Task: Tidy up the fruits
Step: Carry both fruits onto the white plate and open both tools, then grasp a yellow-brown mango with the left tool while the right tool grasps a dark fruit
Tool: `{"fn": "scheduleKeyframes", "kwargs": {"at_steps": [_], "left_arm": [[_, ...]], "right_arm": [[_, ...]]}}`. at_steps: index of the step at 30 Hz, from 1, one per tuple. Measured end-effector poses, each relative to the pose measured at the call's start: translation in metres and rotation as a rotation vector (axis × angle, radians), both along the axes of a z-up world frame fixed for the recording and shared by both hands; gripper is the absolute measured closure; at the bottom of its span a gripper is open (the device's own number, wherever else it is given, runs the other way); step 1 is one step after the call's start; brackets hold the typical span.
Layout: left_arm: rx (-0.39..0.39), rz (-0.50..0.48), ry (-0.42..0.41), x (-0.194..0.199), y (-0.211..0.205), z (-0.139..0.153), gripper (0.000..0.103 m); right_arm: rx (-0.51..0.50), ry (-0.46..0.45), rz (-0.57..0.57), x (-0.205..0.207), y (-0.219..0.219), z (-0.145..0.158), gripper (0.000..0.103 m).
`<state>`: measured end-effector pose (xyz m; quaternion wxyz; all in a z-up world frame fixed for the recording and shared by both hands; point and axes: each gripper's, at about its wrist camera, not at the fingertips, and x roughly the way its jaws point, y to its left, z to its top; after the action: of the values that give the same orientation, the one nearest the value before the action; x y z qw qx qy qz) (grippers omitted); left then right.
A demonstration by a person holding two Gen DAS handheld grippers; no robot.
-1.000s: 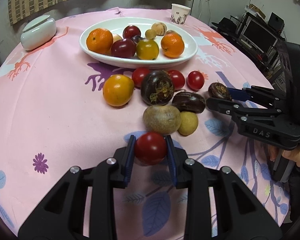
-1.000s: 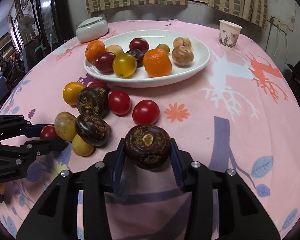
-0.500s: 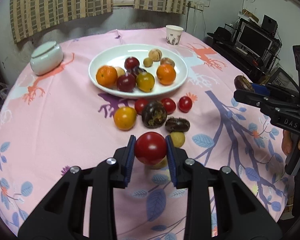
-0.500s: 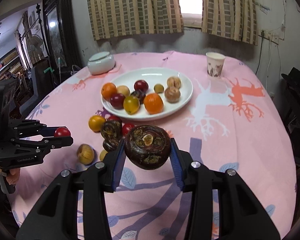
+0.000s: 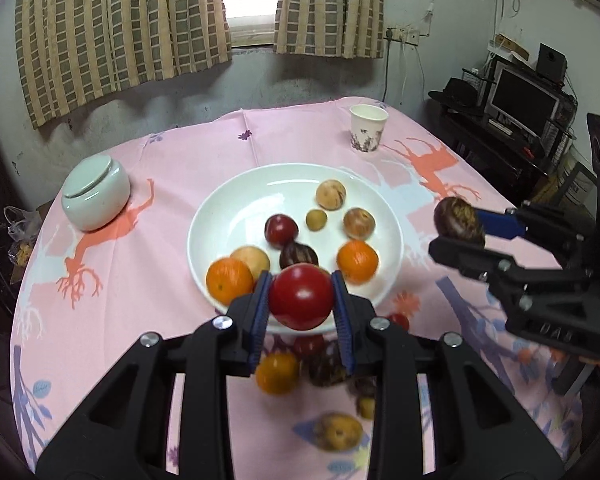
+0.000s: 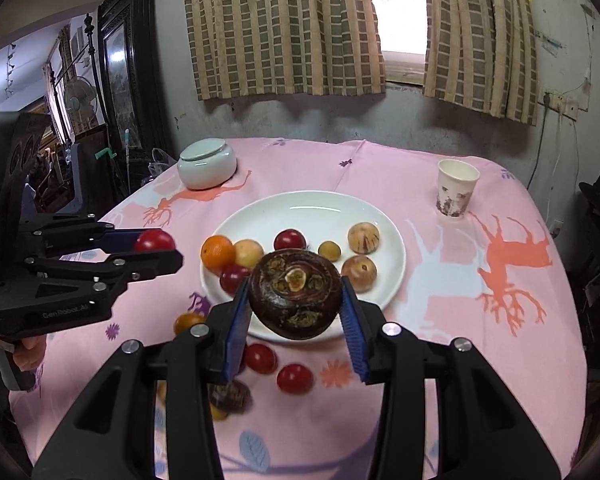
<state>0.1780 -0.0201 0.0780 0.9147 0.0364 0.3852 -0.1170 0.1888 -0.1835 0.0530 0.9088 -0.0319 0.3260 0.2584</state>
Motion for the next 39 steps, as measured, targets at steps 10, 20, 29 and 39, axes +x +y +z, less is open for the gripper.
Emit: {"fn": "scheduleKeyframes", "kwargs": {"at_steps": [10, 20, 29, 39], "left_arm": [[0.009, 0.034, 0.093, 0.076, -0.004, -0.048, 0.073], [0.057, 0.134, 0.097, 0.098, 0.002, -0.065, 0.043], [0.041, 0.122, 0.023, 0.059, 0.013, -0.031, 0.034], [0.028, 0.087, 0.015, -0.028, 0.011, -0.025, 0.028]], "right_arm": [[-0.028, 0.072, -0.021, 0.066, 0.021, -0.042, 0.06], [-0.016, 0.141, -0.055, 0.094, 0.032, -0.069, 0.058], [0.008, 0.08, -0.103, 0.055, -0.001, -0.043, 0.039], [0.129, 0.146, -0.125, -0.005, -0.042, -0.03, 0.035]]}}
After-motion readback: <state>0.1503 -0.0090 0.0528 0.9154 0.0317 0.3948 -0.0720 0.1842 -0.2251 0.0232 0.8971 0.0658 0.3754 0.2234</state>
